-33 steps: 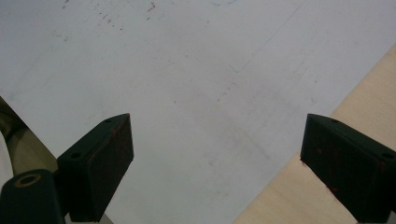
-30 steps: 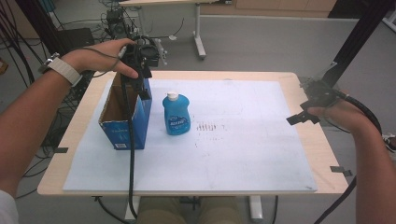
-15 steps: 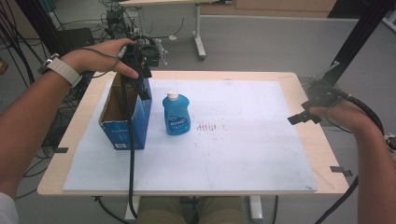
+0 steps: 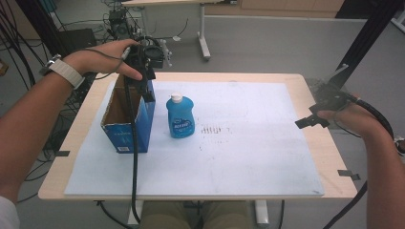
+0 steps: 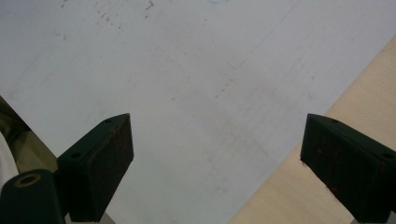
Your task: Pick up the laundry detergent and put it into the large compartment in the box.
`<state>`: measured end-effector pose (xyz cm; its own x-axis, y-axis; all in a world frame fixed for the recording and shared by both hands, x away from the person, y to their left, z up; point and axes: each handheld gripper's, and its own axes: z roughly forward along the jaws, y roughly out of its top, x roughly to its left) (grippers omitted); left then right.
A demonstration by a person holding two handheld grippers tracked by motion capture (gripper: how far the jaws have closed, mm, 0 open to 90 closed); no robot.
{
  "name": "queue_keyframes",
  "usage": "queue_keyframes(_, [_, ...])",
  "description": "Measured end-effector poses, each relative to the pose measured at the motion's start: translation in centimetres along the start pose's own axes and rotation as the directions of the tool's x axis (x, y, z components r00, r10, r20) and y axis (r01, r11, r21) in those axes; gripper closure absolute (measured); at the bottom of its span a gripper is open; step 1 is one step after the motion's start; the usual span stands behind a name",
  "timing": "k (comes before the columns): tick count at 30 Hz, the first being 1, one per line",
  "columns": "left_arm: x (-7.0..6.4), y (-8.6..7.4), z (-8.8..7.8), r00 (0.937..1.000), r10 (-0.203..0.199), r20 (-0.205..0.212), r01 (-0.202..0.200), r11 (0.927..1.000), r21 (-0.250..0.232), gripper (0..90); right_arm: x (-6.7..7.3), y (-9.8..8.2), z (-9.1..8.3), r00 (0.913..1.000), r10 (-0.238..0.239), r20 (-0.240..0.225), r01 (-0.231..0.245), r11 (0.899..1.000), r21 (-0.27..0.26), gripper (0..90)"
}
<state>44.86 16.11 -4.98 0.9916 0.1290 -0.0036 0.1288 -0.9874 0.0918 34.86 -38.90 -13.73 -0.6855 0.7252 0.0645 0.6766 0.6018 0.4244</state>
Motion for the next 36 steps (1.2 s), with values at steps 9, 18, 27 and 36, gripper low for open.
queue_keyframes(9, [-0.1, -0.2, -0.1, 1.0, -0.005, -0.003, 0.005, 1.0, -0.002, 9.3, 0.0, 0.0, 0.1, 1.0, 0.0, -0.001, 0.0, 1.0, -0.001, 9.6])
queue_keyframes(18, [-0.2, 0.1, -0.2, 1.0, -0.004, -0.005, 0.004, 1.0, 0.002, 9.3, 0.0, 0.0, 0.2, 1.0, -0.001, -0.003, 0.001, 1.0, 0.0, 9.6])
queue_keyframes(27, [-0.3, 0.4, -0.2, 1.0, -0.006, -0.005, 0.006, 1.0, 0.005, 9.2, -0.1, -0.2, 0.1, 1.0, 0.003, -0.003, -0.003, 1.0, -0.003, 9.6])
queue_keyframes(36, [-0.3, 0.9, -0.4, 0.9999, -0.016, -0.007, 0.016, 0.9998, 0.01, 8.8, -0.1, -0.4, 0.1, 1.0, 0.001, -0.006, -0.001, 1.0, -0.008, 9.6])
